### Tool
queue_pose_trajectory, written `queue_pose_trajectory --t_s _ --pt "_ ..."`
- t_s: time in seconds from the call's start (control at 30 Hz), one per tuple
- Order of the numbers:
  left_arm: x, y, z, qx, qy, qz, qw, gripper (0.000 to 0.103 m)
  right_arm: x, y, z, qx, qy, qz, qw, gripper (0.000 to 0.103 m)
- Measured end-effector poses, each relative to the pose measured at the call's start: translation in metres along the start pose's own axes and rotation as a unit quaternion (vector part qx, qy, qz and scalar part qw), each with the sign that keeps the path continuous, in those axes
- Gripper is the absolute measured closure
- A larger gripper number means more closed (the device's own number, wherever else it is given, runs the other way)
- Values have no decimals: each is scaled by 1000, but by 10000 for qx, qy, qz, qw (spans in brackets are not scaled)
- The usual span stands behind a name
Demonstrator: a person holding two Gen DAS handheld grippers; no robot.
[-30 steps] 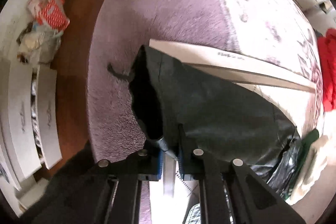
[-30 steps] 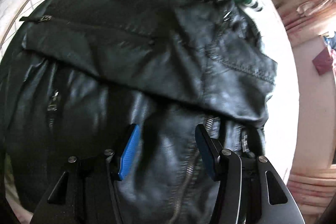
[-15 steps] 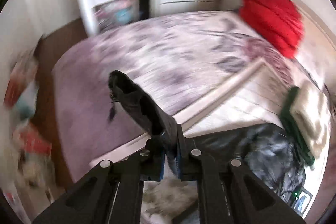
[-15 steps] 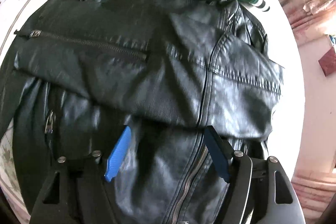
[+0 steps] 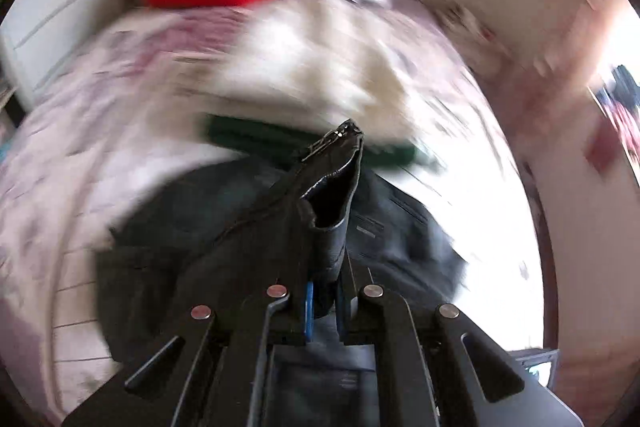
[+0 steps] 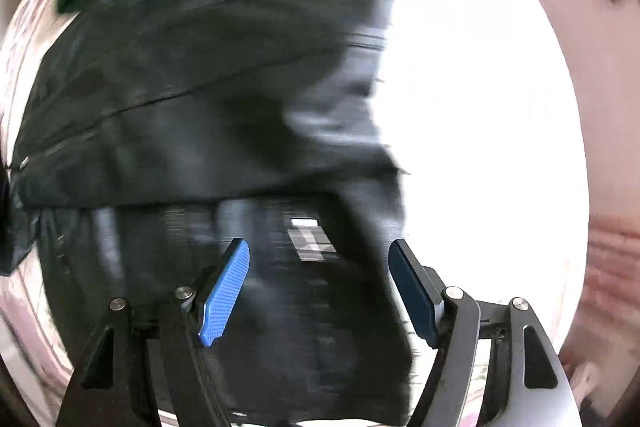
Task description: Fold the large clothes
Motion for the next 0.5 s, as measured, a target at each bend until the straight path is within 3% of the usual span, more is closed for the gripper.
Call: queue_pose_trajectory --t_s 0.17,0.27,0.33,0.4,0.43,0.47,0.5 --pt "-67 -86 27 -684 693 347 9946 98 -20 -76 -13 -462 87 172 9987 29" --pt "-88 -95 41 -853 1024 320 9906 96 -31 -107 -11 -481 149 301 9983 29" --pt "-87 -89 47 -797 990 375 9912 92 -36 -123 -6 -492 209 249 9983 29" --pt "-77 -83 40 -565 712 628 9939 80 -39 -132 1 -571 278 74 9980 29" --pt "-73 -79 36 -444 597 778 9942 55 -41 -137 12 -634 328 -44 9974 29" --pt "-69 -74 35 -329 517 912 9939 12 -42 -143 13 -687 377 -140 9968 29" --pt "-66 -67 32 -212 466 1016 9935 0 -42 -148 18 -765 427 -258 9958 29"
Point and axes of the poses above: each gripper's, at about its wrist camera, not at the fingertips, and x roughly against the way its jaws point, y to its left, z to its underside, the point moved 9 cm from there along -x, roughly the way its jaws point, and after that the axes turned 10 degrees about -x, right-handed, at the moved point
